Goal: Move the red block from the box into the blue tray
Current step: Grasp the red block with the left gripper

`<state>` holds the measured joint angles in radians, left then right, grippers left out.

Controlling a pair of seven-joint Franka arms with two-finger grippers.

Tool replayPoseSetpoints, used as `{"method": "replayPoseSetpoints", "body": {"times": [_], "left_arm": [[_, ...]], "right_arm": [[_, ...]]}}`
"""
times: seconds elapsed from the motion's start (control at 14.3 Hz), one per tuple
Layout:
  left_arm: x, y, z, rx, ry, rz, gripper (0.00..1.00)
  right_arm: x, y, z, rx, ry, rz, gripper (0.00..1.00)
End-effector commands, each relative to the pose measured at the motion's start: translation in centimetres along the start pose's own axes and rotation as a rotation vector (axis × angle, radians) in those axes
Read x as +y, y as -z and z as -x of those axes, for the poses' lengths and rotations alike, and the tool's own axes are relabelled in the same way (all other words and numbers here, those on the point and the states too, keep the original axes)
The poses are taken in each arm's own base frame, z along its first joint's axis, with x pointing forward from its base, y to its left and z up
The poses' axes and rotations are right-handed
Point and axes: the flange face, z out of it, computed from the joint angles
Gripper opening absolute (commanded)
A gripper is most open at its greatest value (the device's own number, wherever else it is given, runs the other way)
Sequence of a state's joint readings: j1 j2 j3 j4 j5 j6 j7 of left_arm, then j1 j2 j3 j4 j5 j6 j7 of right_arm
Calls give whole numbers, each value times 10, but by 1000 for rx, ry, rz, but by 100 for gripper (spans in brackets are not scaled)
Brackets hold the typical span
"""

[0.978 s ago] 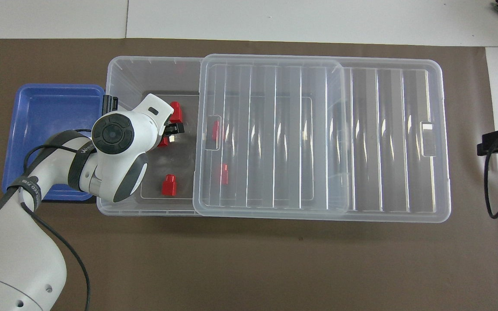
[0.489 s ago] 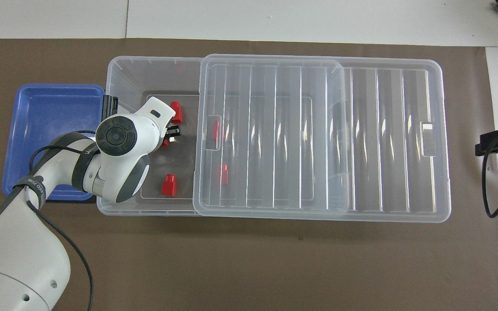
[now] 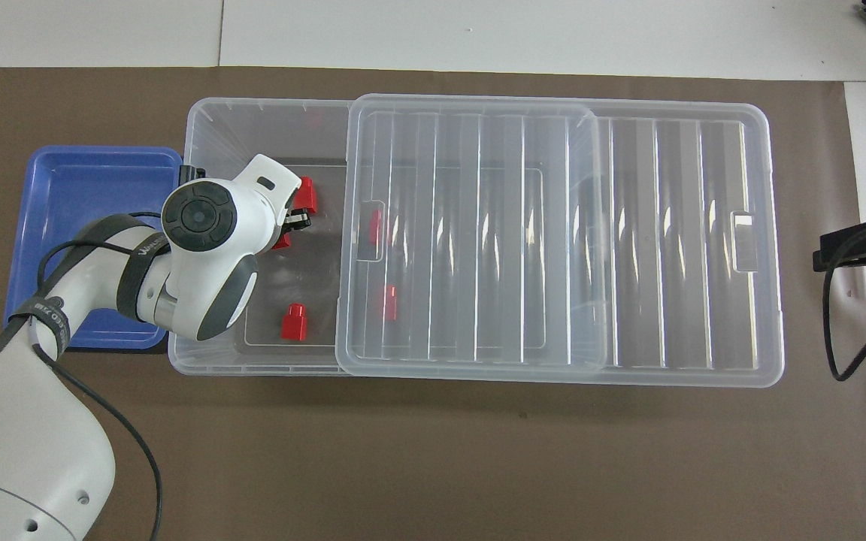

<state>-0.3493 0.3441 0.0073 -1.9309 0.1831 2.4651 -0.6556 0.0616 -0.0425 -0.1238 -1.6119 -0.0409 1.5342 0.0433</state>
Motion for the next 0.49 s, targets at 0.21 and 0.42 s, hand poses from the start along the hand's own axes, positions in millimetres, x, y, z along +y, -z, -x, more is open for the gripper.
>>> {"method": "replayPoseSetpoints", "body": {"times": [0.21,0.42], "left_arm": [[5,70,-22,-17,78,-51,0],[11,121,-19,-66,97,-63,0]], "right_arm": [[-9,1,1,-24,2,-3,100],[-3,0,5,-19,-7,-16,100]]}}
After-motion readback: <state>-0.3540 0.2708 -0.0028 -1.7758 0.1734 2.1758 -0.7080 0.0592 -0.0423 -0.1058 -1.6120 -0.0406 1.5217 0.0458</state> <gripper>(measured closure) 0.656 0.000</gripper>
